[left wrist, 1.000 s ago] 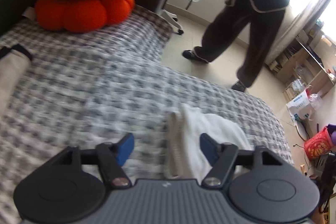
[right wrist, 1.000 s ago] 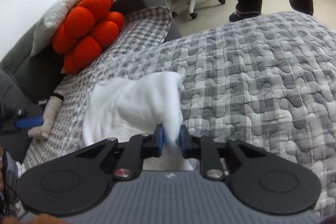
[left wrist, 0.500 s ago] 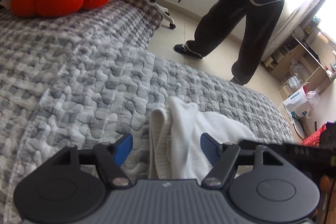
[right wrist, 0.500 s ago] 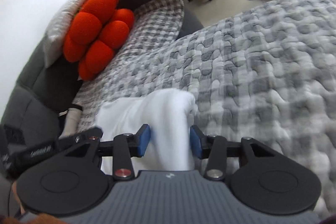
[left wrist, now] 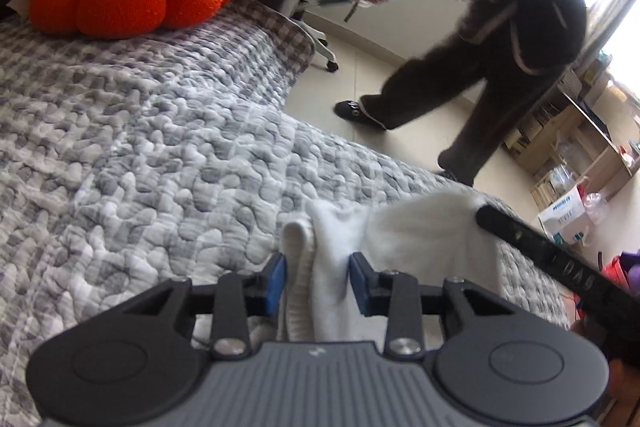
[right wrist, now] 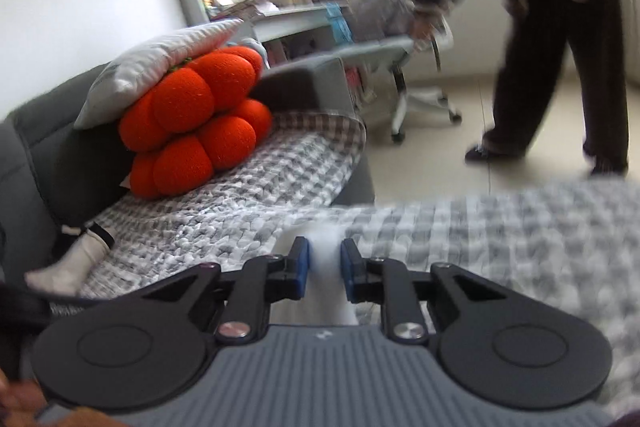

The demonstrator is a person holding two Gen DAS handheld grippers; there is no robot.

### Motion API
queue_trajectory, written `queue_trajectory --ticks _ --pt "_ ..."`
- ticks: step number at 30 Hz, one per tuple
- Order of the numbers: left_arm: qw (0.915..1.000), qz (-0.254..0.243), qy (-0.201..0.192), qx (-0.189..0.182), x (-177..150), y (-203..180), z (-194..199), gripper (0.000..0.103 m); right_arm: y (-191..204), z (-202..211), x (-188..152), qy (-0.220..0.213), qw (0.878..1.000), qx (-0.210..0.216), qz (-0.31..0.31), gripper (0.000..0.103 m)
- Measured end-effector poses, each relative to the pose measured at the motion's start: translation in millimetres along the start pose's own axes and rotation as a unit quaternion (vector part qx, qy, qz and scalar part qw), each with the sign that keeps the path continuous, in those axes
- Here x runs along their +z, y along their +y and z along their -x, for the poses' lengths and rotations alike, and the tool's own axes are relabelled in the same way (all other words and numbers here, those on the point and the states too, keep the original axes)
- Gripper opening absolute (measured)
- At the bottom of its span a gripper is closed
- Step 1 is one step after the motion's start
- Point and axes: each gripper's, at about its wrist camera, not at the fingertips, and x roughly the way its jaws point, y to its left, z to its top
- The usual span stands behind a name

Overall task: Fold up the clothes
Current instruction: 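Pinch the white pants bundle with the right gripper while the left gripper pinches its folded end, then lift the white bundle off the bed with both grippers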

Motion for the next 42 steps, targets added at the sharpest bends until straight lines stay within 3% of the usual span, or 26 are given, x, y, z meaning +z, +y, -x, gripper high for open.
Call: queue_trajectory --ticks 1,3,5,9,11,14,18,23,26,28,29,32,37,42 --pt "1.0000 0.004 0.001 0.001 0.9 2.9 0.7 0.050 -2.8 -6.9 -4.3 0.016 1.000 -0.025 0.004 0.022" --pt "0.9999 0.010 0.001 0.003 2.7 8.4 2.8 0.051 -10.2 -17.8 -12.0 0.041 0.996 -0.079 0.005 0.022" --pt "0.9999 0.014 -0.002 0.002 4.2 12.9 7.3 0.051 -15.6 -16.9 -12.8 0.040 0.994 -0.099 -0.005 0.022" --pt "0.9997 0.020 -0.015 -0.001 6.1 20.1 18.9 0.055 -6.9 11.1 -4.6 0.012 0.998 -0.055 -0.015 0.024" --pt "0.9995 0.028 -0.014 -0.002 7.1 23.2 19.9 0.055 6.3 21.6 -5.8 0.011 1.000 -0.024 -0.003 0.037" --pt "0.9991 0.043 -0.009 -0.003 9.5 26.6 18.8 0.056 34.2 30.8 -19.5 0.023 0.997 0.010 0.068 0.041" --pt "0.9986 0.054 -0.003 -0.001 11.1 29.0 17.5 0.057 76.0 34.1 -44.6 0.040 0.980 0.036 0.190 0.045" --pt "0.9979 0.064 0.009 0.003 12.7 35.2 16.1 0.058 115.0 30.8 -75.6 0.049 0.950 0.092 0.293 0.067" --pt "0.9975 0.069 0.016 0.001 12.3 38.3 15.1 0.059 135.8 19.8 -91.8 0.050 0.934 0.083 0.343 0.069" --pt "0.9972 0.072 0.020 -0.001 12.0 40.3 14.2 0.060 139.9 7.1 -97.7 0.061 0.933 0.057 0.351 0.066" --pt "0.9970 0.074 0.023 -0.002 11.9 41.3 13.8 0.060 139.3 1.7 -98.7 0.065 0.933 0.046 0.350 0.050" --pt "0.9963 0.080 0.029 -0.009 12.2 43.2 12.9 0.061 131.9 -4.0 -92.0 0.066 0.944 0.045 0.319 0.022" --pt "0.9915 0.113 0.041 -0.049 10.2 46.1 12.5 0.067 106.3 9.1 -61.5 0.047 0.973 0.065 0.216 0.020" --pt "0.9851 0.133 0.057 -0.093 0.5 37.7 7.3 0.072 102.5 11.9 -54.9 0.035 0.977 0.067 0.198 0.020"
